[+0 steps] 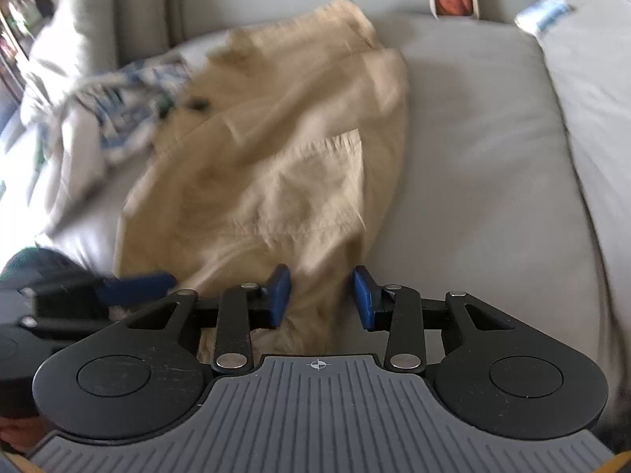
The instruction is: Fold clothes
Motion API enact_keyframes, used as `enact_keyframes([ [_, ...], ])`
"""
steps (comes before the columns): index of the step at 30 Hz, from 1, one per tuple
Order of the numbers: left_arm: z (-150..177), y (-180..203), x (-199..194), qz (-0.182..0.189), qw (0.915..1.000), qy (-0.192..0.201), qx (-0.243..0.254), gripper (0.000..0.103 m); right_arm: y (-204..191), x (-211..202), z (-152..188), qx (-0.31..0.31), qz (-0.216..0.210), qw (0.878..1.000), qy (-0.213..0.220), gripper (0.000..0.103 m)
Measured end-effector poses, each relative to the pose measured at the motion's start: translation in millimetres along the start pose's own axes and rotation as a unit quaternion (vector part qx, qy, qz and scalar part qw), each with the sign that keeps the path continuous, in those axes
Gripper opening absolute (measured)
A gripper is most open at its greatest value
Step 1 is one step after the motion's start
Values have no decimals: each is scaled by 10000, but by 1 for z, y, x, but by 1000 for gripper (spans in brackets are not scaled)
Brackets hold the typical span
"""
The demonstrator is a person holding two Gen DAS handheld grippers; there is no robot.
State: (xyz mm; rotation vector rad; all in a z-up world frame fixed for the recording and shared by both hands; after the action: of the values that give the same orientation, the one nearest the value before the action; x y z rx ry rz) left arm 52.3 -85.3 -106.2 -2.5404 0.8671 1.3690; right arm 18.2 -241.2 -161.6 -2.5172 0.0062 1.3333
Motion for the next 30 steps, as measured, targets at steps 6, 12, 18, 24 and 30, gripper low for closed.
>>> enact_keyframes([
  [6, 2, -6, -26, 12, 9994, 144, -314, 40, 18, -45, 15, 669, -432, 9965, 267, 44],
  [12, 17, -8, -45, -122, 9989, 119, -436, 45, 40, -57, 29, 1714, -1051, 9796, -63, 47],
  [18, 23, -28, -64, -345, 9934, 294, -1058, 52, 45, -56, 34, 2006, -1180, 9725, -110, 47],
  [24, 27, -50, -73, -767, 9807, 559, -1707, 62, 51, -52, 34, 2180, -1376, 9658, -267, 48],
  [30, 27, -51, -46, -455, 9805, 105, -1911, 62, 55, -49, 34, 2278, -1361, 9638, -250, 49],
])
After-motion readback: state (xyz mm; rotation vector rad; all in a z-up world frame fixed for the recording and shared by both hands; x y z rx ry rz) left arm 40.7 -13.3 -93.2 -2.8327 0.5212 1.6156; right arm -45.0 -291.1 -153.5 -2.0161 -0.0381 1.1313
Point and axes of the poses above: each gripper's, at about its wrist camera, not at the fingertips, and x roughly the way its jaws point, y to its right, z to its underside, the point moved 2 cm from there along x, roughly the way its jaws point, and after that the axes turned 2 degrees about x, right-handed, at the moved point
